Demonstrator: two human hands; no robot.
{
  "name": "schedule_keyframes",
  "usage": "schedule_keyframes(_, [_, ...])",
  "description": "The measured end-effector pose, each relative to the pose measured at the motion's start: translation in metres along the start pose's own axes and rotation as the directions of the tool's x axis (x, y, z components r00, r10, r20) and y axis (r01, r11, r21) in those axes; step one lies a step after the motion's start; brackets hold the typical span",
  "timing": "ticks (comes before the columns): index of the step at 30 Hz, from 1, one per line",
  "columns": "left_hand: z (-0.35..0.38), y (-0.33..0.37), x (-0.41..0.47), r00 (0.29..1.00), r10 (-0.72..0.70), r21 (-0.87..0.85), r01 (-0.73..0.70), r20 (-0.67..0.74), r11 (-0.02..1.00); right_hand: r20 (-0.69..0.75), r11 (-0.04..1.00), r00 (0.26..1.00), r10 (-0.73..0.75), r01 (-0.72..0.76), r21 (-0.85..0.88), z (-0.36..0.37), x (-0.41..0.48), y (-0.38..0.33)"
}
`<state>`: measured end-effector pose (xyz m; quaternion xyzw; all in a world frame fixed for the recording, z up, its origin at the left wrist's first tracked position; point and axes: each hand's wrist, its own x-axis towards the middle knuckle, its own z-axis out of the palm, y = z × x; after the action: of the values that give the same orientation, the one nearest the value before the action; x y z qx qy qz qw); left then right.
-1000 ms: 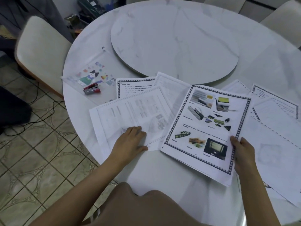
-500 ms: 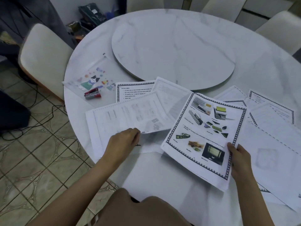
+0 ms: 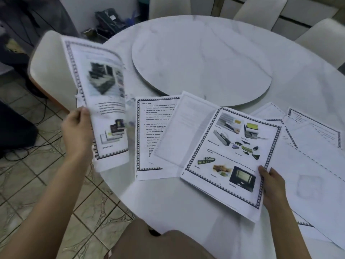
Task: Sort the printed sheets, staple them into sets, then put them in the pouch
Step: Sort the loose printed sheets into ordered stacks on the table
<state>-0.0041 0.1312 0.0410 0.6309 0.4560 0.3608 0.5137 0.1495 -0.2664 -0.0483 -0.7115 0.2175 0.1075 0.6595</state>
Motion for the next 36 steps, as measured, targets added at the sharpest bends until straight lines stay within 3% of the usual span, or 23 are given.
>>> schedule_keyframes(5, [-0.020,-0.038,0.009,0.986,-0.150,0.044,0.154,-0.074,0.987,0.004,0.999,1.000,-0.012,0.012,-0.034,0.005,-0.001,0.000])
schedule_keyframes(9, [-0.028,-0.066,0.010,0.978,-0.189,0.138,0.201,-0.092,0.970,0.010,0.998,1.000,-0.016,0.016,-0.057,0.006,-0.002,0.002])
schedule_keyframes(14, [-0.030,-0.074,0.008,0.976,-0.203,0.117,0.211,-0.075,0.970,0.007,0.999,1.000,-0.007,0.007,-0.050,0.009,-0.003,0.006])
schedule_keyframes(24, [-0.005,-0.037,0.010,0.960,-0.027,0.157,-0.018,0.278,0.987,0.022,0.999,1.000,0.009,-0.008,-0.052,0.014,0.000,0.012])
schedule_keyframes(26, [0.011,-0.020,-0.002,0.885,0.077,0.167,-0.171,0.459,0.971,0.019,0.998,1.000,0.024,-0.023,-0.052,0.015,0.001,0.015])
schedule_keyframes(28, [0.033,-0.001,-0.021,0.775,0.147,0.071,-0.241,0.615,0.968,0.021,0.998,0.999,0.033,-0.032,-0.047,0.016,0.001,0.016])
schedule_keyframes(29, [0.044,0.010,-0.029,0.729,0.159,-0.003,-0.210,0.666,0.978,0.018,0.998,0.999,0.036,-0.035,-0.048,0.017,0.002,0.016])
schedule_keyframes(31, [0.057,0.026,-0.039,0.706,0.159,-0.152,-0.073,0.691,0.986,0.004,0.998,0.999,0.040,-0.039,-0.047,0.015,0.002,0.016])
schedule_keyframes(33, [0.063,0.031,-0.037,0.733,0.167,-0.229,-0.016,0.659,0.973,-0.013,0.998,0.999,0.030,-0.031,-0.053,0.012,0.002,0.017])
schedule_keyframes(36, [0.059,0.022,-0.030,0.758,0.159,-0.209,-0.031,0.632,0.977,-0.035,0.999,0.999,0.018,-0.019,-0.035,0.004,0.003,0.016])
